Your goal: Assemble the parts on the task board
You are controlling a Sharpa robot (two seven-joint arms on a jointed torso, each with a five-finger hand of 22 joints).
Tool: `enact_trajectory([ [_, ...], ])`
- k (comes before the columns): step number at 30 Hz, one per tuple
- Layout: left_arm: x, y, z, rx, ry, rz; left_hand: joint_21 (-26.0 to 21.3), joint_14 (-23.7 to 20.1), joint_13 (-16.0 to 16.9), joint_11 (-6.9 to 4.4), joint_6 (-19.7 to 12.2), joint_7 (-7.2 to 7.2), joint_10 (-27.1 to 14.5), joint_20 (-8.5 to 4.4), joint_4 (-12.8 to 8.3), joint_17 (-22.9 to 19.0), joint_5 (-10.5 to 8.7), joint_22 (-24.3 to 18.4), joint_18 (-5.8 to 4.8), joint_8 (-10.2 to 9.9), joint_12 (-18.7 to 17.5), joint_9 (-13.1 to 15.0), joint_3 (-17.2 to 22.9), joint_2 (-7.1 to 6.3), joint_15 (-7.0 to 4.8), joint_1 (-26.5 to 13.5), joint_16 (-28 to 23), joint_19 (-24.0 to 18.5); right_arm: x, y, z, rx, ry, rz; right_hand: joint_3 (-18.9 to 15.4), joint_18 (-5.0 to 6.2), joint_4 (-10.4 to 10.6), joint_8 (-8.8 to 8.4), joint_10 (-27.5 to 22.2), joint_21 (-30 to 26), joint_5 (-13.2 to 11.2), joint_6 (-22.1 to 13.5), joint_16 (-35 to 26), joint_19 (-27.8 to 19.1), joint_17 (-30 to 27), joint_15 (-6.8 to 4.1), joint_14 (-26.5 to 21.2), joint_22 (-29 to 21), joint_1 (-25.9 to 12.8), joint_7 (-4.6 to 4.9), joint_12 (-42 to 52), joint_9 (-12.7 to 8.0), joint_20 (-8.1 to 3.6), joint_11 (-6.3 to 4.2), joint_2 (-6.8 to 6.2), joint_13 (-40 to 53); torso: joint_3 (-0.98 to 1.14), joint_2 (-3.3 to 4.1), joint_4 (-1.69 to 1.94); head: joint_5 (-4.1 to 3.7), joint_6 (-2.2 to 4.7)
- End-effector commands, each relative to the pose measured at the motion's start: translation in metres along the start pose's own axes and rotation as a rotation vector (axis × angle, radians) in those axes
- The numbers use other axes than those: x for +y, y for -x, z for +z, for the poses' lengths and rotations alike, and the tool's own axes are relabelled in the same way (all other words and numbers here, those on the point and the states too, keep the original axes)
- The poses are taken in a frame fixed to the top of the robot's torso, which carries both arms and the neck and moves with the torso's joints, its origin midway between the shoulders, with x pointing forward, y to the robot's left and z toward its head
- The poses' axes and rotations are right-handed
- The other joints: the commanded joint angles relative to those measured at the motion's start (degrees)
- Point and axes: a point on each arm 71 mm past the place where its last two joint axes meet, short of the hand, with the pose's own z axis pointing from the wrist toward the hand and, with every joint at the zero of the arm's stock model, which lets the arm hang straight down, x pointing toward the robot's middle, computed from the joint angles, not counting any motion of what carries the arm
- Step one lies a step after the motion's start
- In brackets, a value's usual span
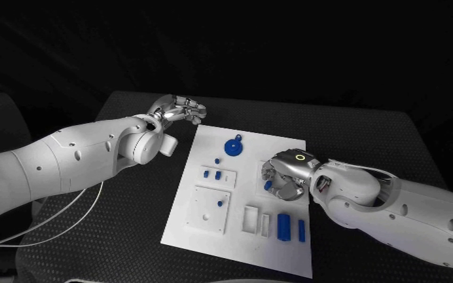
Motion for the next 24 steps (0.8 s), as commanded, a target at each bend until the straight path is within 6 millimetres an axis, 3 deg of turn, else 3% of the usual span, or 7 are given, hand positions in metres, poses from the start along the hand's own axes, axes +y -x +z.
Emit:
enact_trajectory([
  [1, -0.002, -0.0021, 0.0007, 0.015, -0.011, -0.009, -0.28, 0.42, -0.07, 0.07, -0.44, 0.07, -0.39, 0.29, 0.23, 0.1, 0.04, 0.09, 0.2, 0.23, -0.11, -0.09, -0.19, 0.12, -0.1, -0.35, -0.22, -0.02, 0.0024, -0.0028, 0.0011, 0.013, 0.011, -0.008, 0.01, 1.69, 0.35, 0.19, 0.46, 0.31, -0.33, 0.4, 0.29, 0.36, -0.08, -0.38, 0.11, 0.88, 0.1, 0.08, 0.37, 0.04, -0.14, -0.14, 0.26, 0.08, 0.05, 0.0, 0.01, 0.05, -0.08],
  [11, -0.0017, -0.0018, 0.0006, 0.015, -0.008, -0.009, -0.3, 0.43, -0.07, 0.07, -0.45, 0.07, -0.4, 0.28, 0.23, 0.16, 0.04, 0.11, 0.2, 0.24, -0.11, -0.09, -0.2, 0.13, -0.1, -0.32, -0.28, -0.02, 0.0041, -0.0044, 0.0024, 0.015, 0.014, -0.008, 0.68, 1.69, 0.69, 0.29, 0.67, 0.36, -0.32, 0.56, 0.28, 0.41, -0.12, -0.47, 0.2, 0.85, 0.58, -0.01, 0.35, 0.06, -0.28, -0.23, 0.71, 0.07, 0.01, 0.02, 0.01, 0.0, -0.18],
  [19, -0.0017, -0.0015, 0.0002, 0.015, -0.008, -0.009, -0.32, 0.45, -0.07, 0.07, -0.45, 0.07, -0.4, 0.28, 0.22, 0.22, 0.05, 0.13, 0.2, 0.25, -0.1, -0.09, -0.18, 0.17, -0.1, -0.28, -0.32, -0.01, 0.0052, -0.0032, 0.0027, -0.003, 0.013, -0.037, 4.85, 1.69, 0.55, 1.51, 3.32, 0.54, -0.32, 2.78, 0.36, 0.68, -0.13, -1.37, 0.53, 0.81, 3.92, -0.96, 1.51, 0.53, -0.6, -1.18, 3.36, 0.7, 0.0, 0.0, 0.01, 0.0, -0.24],
  [24, -0.0015, -0.0013, 0.0001, 0.015, -0.007, -0.009, -0.33, 0.46, -0.07, 0.07, -0.44, 0.07, -0.39, 0.28, 0.23, 0.25, 0.06, 0.14, 0.2, 0.25, -0.09, -0.09, -0.18, 0.19, -0.11, -0.26, -0.35, 0.0, 0.0068, -0.0006, 0.0027, -0.042, 0.004, -0.064, 6.03, 1.69, 0.38, 2.32, 4.97, 1.04, -0.32, 4.19, 0.7, 1.36, 0.06, -2.13, 1.05, 0.89, 4.25, -1.55, 2.23, 0.99, -0.78, -1.94, 4.01, 1.29, 0.02, 0.02, 0.0, 0.03, -0.26],
])
